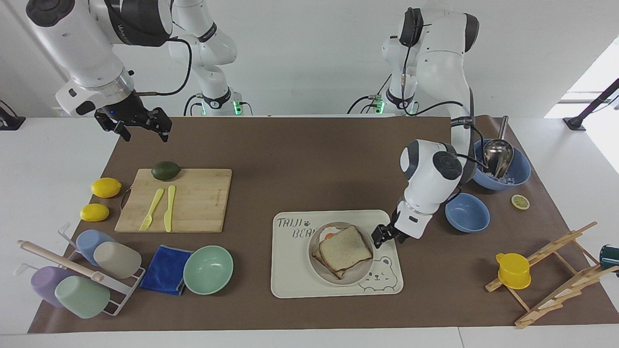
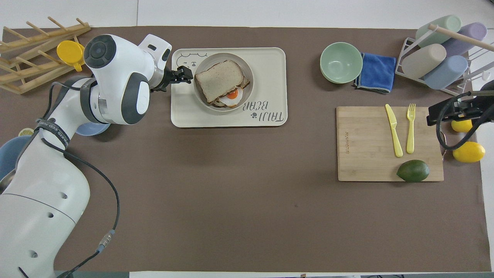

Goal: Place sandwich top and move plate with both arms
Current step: 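Open the left gripper and withdraw it from the plate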

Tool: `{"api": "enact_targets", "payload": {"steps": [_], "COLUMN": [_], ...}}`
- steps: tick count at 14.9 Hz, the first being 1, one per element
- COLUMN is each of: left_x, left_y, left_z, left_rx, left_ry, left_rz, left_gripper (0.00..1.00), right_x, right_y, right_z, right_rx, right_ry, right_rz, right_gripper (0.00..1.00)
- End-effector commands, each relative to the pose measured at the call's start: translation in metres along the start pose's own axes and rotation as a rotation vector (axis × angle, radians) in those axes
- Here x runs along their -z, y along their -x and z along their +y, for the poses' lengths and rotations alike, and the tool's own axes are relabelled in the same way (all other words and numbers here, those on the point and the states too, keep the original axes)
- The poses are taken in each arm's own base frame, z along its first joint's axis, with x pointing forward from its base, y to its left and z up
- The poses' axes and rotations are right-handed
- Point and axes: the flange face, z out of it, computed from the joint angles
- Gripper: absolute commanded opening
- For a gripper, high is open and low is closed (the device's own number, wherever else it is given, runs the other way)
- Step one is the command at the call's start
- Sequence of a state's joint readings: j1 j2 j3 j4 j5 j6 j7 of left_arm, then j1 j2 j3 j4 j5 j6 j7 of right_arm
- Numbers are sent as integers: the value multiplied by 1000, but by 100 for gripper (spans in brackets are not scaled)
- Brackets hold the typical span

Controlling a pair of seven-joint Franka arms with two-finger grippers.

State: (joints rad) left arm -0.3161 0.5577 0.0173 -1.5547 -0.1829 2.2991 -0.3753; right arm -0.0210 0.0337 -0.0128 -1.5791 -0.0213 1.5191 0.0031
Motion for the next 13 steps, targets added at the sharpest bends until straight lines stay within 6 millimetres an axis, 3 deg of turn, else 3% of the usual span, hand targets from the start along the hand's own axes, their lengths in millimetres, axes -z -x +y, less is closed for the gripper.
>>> {"api": "enact_targets", "payload": {"steps": [1,6,8,13], "left_x": [69,148,168,242], "left_y": [-7,2,11,39], "left_z": [-24,-54,-56,-73], "left_rx": [4,-49,-85,-141], "left_ry": [-25,-124,-181,-209], "left_rz": [21,-30,-43,-93], "left_gripper": [100,100,100,100], "right_x": [3,3,3,3], "right_y": [4,4,4,4], "right_z": [4,3,3,3], "right_rx": [14,15,15,15], "right_ry": [2,2,2,2], "right_rz": [6,6,6,6], "right_gripper": [100,100,100,100]}}
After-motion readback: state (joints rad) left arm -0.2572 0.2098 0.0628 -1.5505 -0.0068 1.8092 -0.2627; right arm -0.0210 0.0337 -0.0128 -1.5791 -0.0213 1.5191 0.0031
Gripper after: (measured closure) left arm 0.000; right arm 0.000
